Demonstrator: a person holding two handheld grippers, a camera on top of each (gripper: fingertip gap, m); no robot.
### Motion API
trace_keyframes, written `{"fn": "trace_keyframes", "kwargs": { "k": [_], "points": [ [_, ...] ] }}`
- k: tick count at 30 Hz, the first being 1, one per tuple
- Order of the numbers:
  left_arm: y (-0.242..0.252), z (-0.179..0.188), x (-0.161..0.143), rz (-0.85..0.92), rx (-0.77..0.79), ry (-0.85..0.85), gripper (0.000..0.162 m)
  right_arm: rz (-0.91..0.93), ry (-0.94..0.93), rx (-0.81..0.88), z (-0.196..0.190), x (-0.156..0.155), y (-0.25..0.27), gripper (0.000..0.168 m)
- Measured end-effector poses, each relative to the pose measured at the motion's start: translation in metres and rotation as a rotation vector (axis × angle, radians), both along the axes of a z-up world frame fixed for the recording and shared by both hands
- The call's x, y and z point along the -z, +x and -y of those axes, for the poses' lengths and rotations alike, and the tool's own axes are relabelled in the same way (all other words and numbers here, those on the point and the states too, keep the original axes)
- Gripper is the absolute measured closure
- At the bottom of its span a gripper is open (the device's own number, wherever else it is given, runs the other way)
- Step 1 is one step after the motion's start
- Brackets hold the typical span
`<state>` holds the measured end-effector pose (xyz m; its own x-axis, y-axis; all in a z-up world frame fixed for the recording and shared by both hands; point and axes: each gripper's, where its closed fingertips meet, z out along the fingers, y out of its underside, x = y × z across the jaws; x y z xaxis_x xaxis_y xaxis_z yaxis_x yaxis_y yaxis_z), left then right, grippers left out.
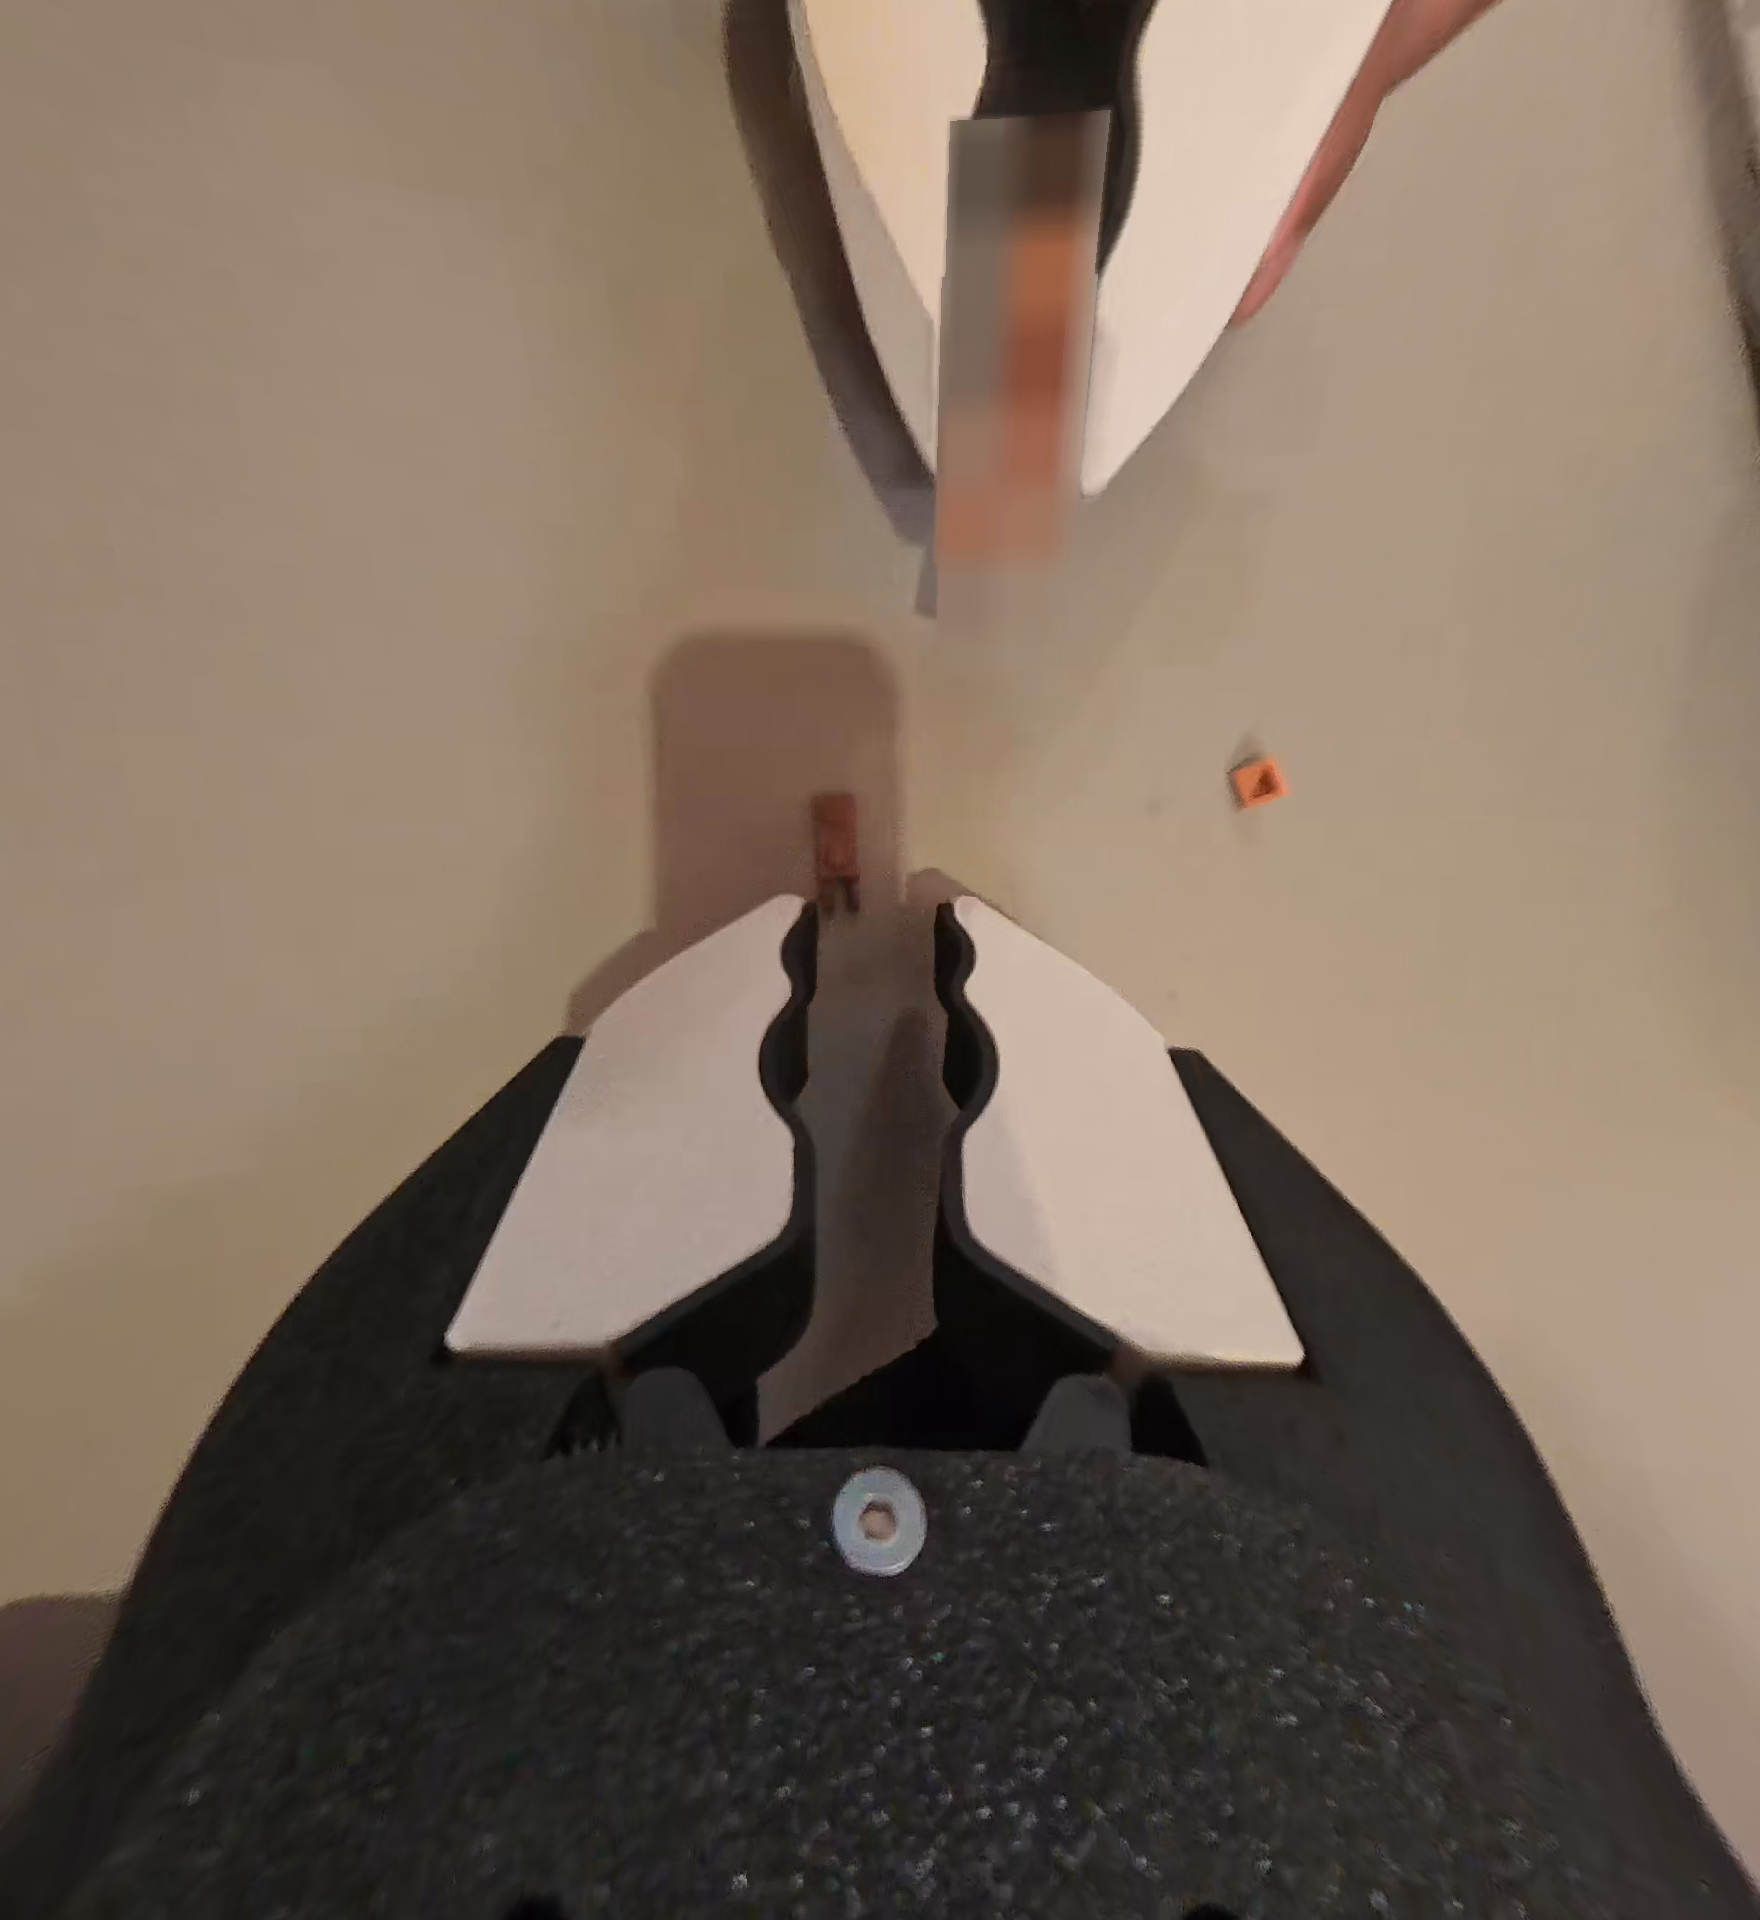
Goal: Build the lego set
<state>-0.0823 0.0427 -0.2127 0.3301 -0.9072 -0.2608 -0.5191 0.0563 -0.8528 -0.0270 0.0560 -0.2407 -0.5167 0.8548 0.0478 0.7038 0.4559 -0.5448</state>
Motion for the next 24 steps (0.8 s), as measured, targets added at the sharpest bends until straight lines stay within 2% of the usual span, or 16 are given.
{"fn": "trace_keyframes", "kwargs": {
  "k": [6, 11, 16, 18, 24],
  "points": [
    [0.001, 0.002, 0.0, -0.001, 0.012, 0.001, 0.148, -0.008, -0.023, -0.032, 0.01, 0.01, -0.006, 0.144],
    [0.004, 0.004, -0.002, 0.01, 0.028, 0.006, 0.148, 0.005, -0.052, 0.009, 0.011, 0.011, -0.009, 0.16],
    [0.008, 0.004, -0.006, 0.037, 0.03, 0.016, 0.148, 0.026, -0.024, 0.028, 0.009, 0.008, -0.009, 0.161],
    [0.009, 0.002, -0.008, 0.057, 0.02, 0.021, 0.148, -0.012, -0.03, 0.044, 0.007, -0.005, -0.011, 0.161],
    [0.016, -0.01, -0.02, 0.139, -0.068, 0.04, 0.148, -0.173, -0.069, 0.089, -0.001, -0.075, -0.021, 0.161]
  ]
}}
